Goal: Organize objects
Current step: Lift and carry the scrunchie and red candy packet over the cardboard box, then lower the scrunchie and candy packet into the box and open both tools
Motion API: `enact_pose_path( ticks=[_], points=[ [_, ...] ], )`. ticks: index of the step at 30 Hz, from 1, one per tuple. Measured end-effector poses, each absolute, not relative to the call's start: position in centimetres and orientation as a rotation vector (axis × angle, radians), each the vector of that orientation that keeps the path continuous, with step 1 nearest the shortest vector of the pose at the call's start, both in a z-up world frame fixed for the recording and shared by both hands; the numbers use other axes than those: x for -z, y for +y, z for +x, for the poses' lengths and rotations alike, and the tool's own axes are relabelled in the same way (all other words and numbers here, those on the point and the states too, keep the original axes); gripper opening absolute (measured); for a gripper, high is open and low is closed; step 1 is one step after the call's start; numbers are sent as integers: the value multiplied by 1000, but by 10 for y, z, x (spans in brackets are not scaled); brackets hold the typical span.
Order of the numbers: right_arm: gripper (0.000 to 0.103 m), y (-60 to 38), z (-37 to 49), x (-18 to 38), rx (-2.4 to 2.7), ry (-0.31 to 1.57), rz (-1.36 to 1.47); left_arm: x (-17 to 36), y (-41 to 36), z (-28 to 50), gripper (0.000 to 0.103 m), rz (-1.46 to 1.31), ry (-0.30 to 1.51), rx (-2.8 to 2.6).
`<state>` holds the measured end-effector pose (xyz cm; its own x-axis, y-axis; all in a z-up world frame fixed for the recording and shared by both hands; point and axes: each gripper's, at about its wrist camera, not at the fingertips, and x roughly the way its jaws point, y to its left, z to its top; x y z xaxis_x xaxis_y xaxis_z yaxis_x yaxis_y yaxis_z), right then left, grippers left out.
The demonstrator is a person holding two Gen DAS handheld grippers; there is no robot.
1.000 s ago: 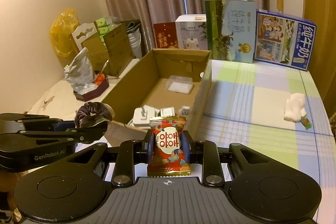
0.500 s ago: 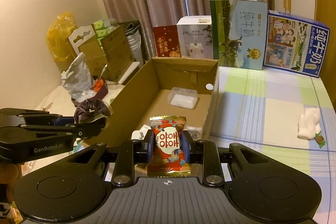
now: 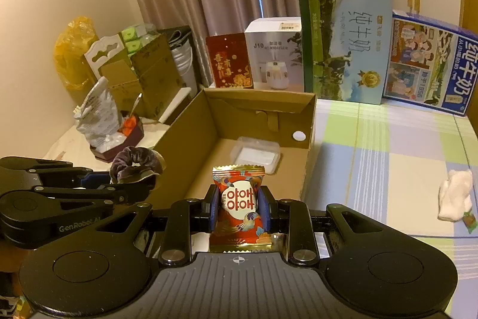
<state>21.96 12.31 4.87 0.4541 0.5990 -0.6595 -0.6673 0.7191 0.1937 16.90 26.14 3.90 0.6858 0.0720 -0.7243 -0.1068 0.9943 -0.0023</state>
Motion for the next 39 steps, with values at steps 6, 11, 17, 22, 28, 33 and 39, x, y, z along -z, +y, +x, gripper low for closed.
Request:
enact_pose_path(
  ticks=[6,11,17,22,28,33,39],
  points=[
    [25,131,234,-41,-778,786,-95,-33,266,182,21,-41,814,-98],
    [25,135,244,-36,-774,796,-85,-26,268,191,21,-36,820,-92],
    [25,140,254,-33,-769,802,-66,-21,270,201,23,-40,825,-84],
    [25,142,263,-33,-764,805,-49,-17,275,209,43,-59,815,-103],
    [27,145,271,-32,-783,816,-20,-19,280,204,43,-74,801,-112],
    [61,136,274,-34,-786,794,71,-25,280,194,43,-81,785,-121],
    [62,108,262,-46,-769,774,100,-35,273,174,46,-107,759,-122]
  ],
)
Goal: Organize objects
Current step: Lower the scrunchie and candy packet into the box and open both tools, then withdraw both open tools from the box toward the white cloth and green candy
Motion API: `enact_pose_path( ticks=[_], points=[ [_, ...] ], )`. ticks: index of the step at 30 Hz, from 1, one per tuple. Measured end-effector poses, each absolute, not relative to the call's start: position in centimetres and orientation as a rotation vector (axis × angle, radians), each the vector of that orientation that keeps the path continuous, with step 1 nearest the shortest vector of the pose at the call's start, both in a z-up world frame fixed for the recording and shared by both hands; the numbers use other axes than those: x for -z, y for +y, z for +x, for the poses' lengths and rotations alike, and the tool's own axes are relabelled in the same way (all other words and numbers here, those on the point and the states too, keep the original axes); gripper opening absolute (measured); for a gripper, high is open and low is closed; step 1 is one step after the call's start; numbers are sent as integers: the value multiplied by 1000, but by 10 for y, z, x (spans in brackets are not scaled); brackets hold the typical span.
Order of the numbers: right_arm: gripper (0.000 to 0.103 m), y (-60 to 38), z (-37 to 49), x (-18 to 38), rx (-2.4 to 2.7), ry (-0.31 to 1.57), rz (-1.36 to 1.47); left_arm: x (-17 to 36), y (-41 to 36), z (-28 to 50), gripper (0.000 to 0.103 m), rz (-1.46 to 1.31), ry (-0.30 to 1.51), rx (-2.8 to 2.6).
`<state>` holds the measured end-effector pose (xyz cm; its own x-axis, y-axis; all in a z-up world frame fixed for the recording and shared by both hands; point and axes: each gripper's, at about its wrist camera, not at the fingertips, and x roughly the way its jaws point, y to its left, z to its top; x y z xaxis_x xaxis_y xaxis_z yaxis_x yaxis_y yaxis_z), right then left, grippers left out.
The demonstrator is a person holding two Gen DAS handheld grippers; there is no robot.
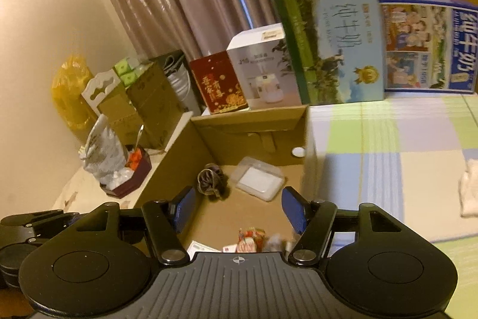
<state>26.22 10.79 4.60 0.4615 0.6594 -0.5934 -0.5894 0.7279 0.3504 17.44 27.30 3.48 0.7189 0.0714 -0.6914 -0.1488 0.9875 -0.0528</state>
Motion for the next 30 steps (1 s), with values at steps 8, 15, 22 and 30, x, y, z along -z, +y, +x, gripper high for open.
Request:
enact_pose_path(
  ticks=[8,15,22,30],
  points=[
    [70,52,219,-59,-721,766,133,-51,242,137,58,-125,735,-109],
    [79,8,175,-66,-688,755,137,-66,210,106,67,-146,715,-94],
    [93,-25,139,-75,-655,714,79,-74,179,77,80,-172,689,-82],
    [101,-80,120,-79,-585,710,109,-80,144,59,102,-168,650,-69]
  ],
)
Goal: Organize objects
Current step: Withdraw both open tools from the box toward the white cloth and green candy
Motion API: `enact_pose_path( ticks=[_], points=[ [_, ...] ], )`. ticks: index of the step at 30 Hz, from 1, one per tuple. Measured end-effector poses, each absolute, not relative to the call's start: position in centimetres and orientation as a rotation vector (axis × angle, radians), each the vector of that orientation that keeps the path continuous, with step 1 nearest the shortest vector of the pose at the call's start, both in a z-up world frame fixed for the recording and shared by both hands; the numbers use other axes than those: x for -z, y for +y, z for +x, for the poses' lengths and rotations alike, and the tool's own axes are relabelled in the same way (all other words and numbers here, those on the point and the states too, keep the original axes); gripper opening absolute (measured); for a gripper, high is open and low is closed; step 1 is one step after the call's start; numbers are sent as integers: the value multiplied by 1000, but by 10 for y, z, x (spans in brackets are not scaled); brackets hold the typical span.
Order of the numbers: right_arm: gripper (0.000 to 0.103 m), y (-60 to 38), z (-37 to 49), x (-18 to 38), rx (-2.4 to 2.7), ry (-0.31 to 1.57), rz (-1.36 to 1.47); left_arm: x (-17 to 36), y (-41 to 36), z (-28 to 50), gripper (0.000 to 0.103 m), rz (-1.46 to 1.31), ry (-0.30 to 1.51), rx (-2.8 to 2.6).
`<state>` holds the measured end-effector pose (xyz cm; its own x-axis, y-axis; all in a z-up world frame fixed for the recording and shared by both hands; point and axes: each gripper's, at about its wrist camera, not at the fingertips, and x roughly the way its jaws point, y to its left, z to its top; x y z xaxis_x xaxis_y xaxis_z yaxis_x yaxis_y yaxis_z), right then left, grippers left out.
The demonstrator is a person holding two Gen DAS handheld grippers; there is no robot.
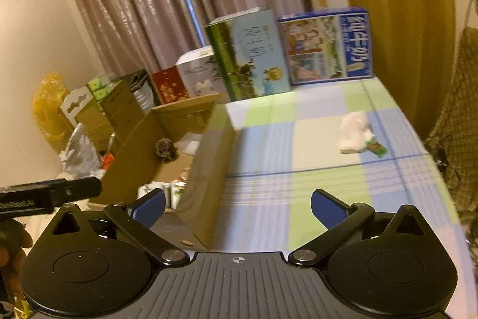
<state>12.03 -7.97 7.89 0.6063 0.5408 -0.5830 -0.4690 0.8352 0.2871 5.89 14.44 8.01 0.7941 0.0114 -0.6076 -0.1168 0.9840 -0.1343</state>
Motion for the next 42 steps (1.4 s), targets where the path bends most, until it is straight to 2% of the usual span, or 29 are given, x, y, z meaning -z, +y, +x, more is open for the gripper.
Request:
enact_pose_path(
  ticks=[19,36,38,42],
  points=[
    [101,-194,147,-86,-379,675,129,-73,49,109,102,-93,678,93],
    [101,-222,238,-43,-451,642,-79,-40,-7,223,102,-3,713,121],
    [100,-221,253,-34,-471,641,-100,-33,-12,238,102,8,715,119],
    [90,-218,288,-11,-521,643,-121,-14,-21,271,102,13,734,99]
  ],
)
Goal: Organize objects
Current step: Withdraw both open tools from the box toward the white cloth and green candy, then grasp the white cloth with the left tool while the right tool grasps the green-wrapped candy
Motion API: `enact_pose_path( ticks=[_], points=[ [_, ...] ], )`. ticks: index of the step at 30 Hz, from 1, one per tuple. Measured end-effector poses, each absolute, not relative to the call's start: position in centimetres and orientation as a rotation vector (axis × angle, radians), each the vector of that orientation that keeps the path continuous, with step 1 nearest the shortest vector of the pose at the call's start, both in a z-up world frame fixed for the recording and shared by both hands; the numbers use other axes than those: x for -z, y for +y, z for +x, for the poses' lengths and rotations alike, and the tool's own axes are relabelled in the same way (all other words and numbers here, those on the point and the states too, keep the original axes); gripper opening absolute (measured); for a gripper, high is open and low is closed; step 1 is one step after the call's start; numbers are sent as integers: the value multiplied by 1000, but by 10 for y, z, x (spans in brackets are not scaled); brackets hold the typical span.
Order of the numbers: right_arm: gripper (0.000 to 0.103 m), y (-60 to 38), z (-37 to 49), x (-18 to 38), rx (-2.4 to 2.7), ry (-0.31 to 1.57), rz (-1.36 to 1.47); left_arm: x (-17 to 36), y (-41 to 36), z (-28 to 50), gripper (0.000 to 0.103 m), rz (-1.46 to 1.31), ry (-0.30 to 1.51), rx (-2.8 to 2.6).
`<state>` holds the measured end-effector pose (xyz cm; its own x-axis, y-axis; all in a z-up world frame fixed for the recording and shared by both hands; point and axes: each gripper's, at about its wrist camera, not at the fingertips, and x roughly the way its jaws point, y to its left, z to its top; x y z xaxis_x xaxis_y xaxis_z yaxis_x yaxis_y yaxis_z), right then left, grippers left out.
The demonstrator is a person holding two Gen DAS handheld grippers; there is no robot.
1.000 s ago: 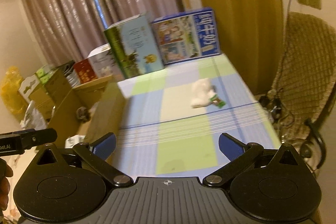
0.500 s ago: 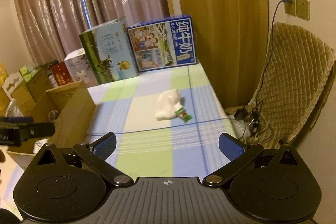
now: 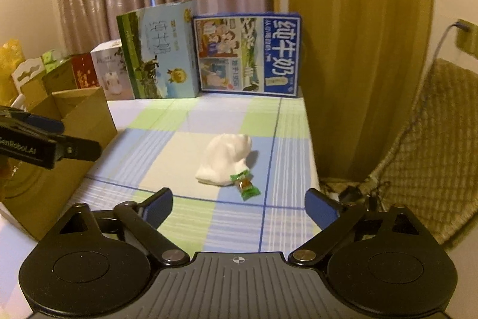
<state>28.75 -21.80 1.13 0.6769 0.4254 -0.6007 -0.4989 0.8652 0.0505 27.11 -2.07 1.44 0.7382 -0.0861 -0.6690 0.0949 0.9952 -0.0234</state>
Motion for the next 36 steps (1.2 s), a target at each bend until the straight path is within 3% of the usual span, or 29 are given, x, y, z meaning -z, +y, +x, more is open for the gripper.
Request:
enact_pose_path(
  ticks=[4,16,24,26,36],
  points=[
    [76,-211,321,15,-559,656,-148,4,-30,300,102,32,710,113],
    [48,-175,404,85,-614,749,-238,61,-39,369,102,45,805,95],
    [36,-169,424,111,-614,758,-269,83,-44,386,102,55,841,118],
    [19,-168,424,110,-621,756,-276,86,-47,390,102,41,847,123],
    [18,-197,416,98,-502,783,-201,104,-70,423,94,-24,827,202]
  ],
)
